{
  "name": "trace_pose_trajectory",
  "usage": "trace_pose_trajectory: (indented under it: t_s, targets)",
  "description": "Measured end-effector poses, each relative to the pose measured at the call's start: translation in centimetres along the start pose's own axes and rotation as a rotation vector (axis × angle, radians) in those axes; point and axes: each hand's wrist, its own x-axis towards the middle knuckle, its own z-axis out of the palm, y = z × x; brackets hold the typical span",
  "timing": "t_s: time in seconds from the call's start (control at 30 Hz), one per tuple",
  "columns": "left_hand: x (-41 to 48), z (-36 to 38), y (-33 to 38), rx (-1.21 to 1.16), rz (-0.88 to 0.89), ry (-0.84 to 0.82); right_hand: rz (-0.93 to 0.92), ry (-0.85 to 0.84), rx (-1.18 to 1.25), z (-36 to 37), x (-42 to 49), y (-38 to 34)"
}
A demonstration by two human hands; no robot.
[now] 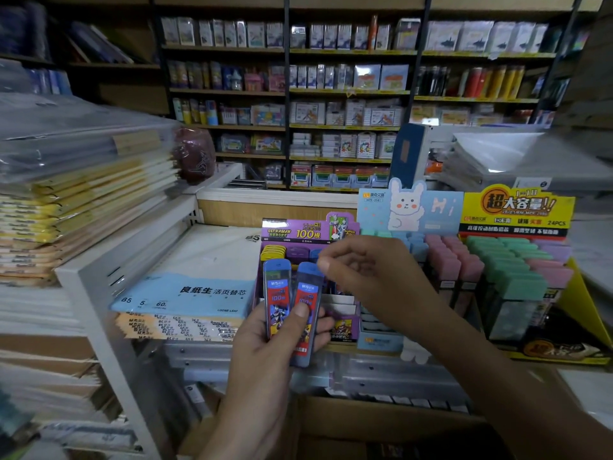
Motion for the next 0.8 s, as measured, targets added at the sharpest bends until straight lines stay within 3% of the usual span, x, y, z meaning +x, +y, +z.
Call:
trace_pose_trajectory:
  t_s: [0.1, 0.33, 0.53, 0.8]
  targets:
    - [0.1, -0.2, -0.2, 0.012, 0.002, -0.024, 0.042, -0.062, 0.066, 0.4, -0.3, 0.0]
    - [0.6, -0.5, -0.2, -0.007, 0.005, -0.004, 0.071, -0.030, 0.217, 0.0, -0.1, -0.4]
    - [1.5, -1.5, 0.2, -0.022, 0.056, 0.066, 0.031, 0.094, 0.262, -0.8, 0.7, -0.4]
    - [2.1, -3.2, 0.4, 0.155, 0.086, 0.113, -0.055, 0.194, 0.023, -0.9, 2.2, 0.2]
